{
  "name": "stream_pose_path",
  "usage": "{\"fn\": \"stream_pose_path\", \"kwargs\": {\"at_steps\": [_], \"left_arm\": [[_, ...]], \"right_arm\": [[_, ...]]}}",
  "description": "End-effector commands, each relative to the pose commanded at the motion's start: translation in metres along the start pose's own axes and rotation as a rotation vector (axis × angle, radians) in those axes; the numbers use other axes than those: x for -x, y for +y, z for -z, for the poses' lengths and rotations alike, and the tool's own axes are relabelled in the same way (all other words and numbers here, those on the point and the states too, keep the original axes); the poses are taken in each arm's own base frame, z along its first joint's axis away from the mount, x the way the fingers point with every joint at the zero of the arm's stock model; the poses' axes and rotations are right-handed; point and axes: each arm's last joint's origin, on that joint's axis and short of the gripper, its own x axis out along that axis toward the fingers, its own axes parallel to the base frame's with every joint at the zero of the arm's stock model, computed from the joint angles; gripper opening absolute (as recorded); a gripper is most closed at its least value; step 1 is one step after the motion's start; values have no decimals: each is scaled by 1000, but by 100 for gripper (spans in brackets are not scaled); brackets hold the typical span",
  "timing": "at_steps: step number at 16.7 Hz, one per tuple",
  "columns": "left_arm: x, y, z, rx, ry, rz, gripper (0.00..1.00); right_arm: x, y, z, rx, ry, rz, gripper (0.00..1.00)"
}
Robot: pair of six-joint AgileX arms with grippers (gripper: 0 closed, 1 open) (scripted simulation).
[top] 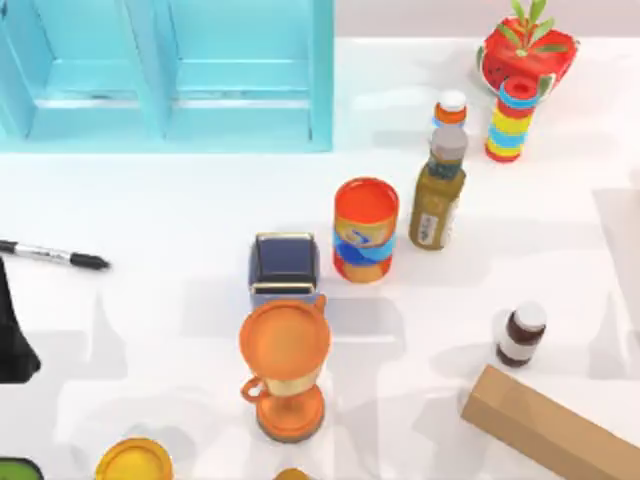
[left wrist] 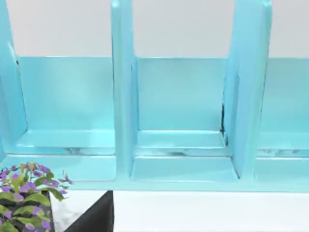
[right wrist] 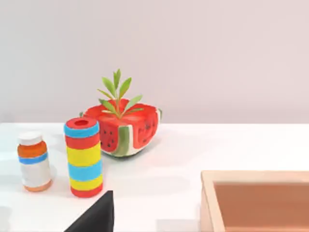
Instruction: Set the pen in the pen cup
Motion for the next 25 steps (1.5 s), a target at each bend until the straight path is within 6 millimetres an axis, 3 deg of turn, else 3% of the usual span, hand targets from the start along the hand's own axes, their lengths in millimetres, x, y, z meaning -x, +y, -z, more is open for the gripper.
{"fn": "stream_pose_path", "kwargs": {"at_steps": [6,16,21,25], "left_arm": [[-5,1,-7,86,19,25,100],[-53,14,-3,633,305,-28,100],[-78,22,10,889,424,-72,100],[-98,33,38,1142,556,-190,100]], "right_arm": [[0,0,0,0,0,0,100],[0,0,0,0,0,0,100],[0,0,0,0,0,0,100],[0,0,0,0,0,0,100]]}}
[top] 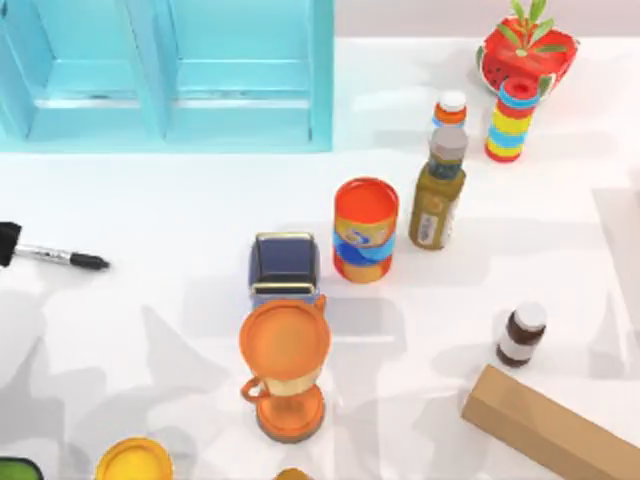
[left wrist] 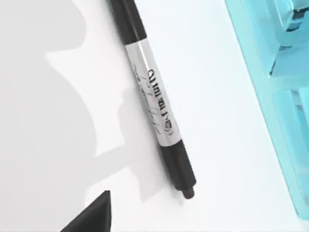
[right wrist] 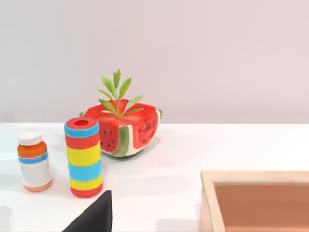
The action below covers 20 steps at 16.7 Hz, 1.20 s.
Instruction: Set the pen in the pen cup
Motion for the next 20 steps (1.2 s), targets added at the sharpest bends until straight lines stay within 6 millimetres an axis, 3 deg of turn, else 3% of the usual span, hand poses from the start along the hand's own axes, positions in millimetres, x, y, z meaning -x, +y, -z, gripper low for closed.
{"fn": "stream_pose_path", "kwargs": {"at_steps": [7,15,20], "left_arm": [[-33,21,-12,309,77,-58,100],[-37,20,-11,315,83,-61,100],[-70,14,-14,318,81,-59,100]], "right_arm": [[0,0,0,0,0,0,100],[0,0,0,0,0,0,100],[0,0,0,0,0,0,100]]}}
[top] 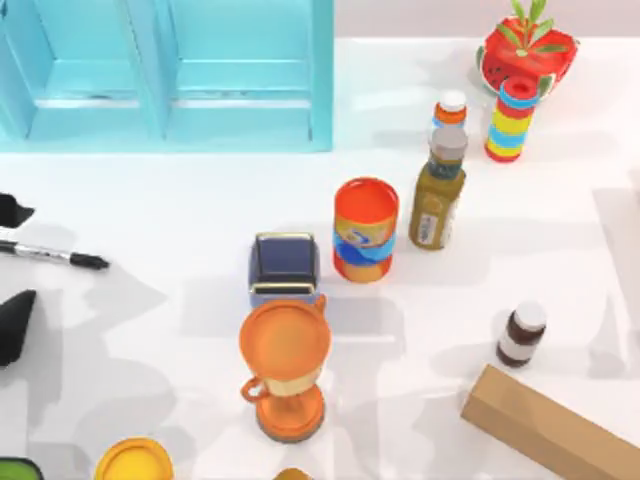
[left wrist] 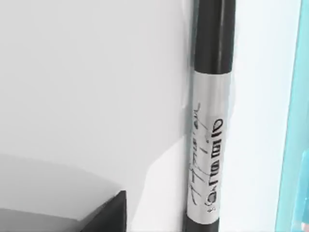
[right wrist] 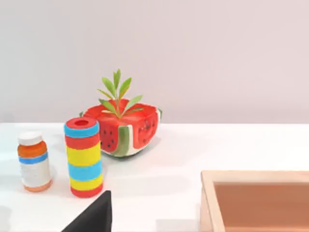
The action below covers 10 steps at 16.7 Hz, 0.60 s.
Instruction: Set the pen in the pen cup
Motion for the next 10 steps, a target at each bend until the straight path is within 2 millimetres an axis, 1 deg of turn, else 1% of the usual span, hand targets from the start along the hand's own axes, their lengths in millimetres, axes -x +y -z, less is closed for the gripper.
{"fn": "stream_pose_path", "kwargs": {"at_steps": [3,6,8,10], "left_arm": [[-28,1,-1,1,0,-2,100],[-52,6,1,0,-1,-2,100],[-62,9,2,0,0,-1,100],[-65,11,3,0,0,-1,100]], "right_arm": [[0,0,0,0,0,0,100],[0,0,0,0,0,0,100],[0,0,0,0,0,0,100],[0,0,0,0,0,0,100]]}}
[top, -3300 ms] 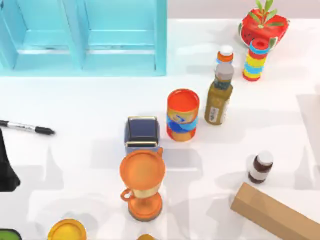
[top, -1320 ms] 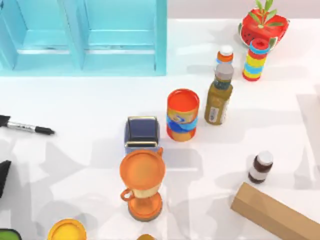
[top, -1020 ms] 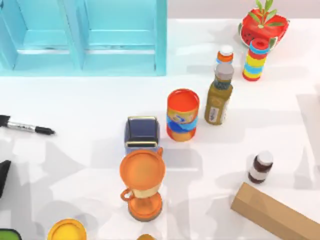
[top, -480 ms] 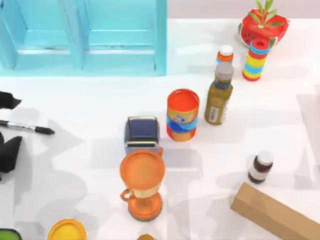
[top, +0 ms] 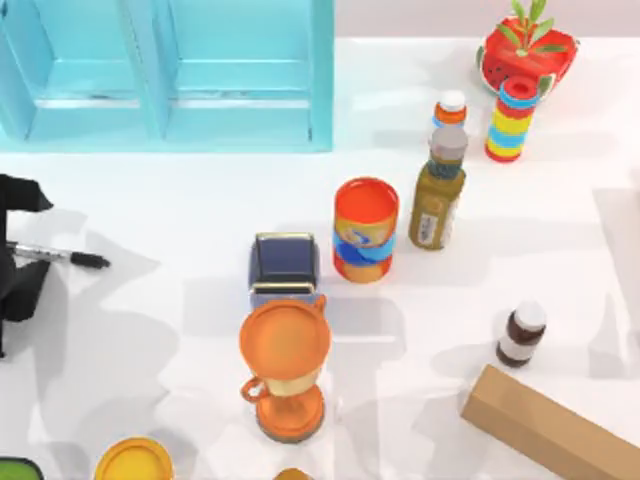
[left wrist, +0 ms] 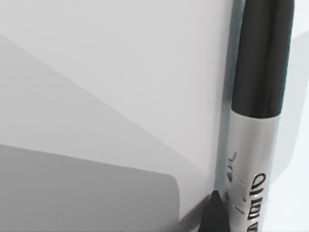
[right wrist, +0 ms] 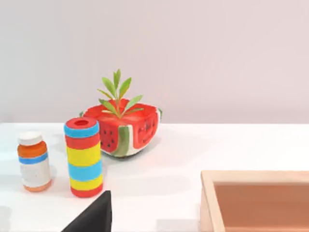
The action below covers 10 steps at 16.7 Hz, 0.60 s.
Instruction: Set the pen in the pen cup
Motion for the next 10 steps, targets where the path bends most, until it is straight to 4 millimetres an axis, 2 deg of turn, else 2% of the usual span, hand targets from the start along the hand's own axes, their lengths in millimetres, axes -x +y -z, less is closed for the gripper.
{"fn": "stream_pose_path", "kwargs": {"at_steps": [3,10], "left_arm": [[0,0,0,0,0,0,100],[0,0,0,0,0,0,47]], "right_arm": [[0,0,0,0,0,0,100],[0,0,0,0,0,0,100]]}}
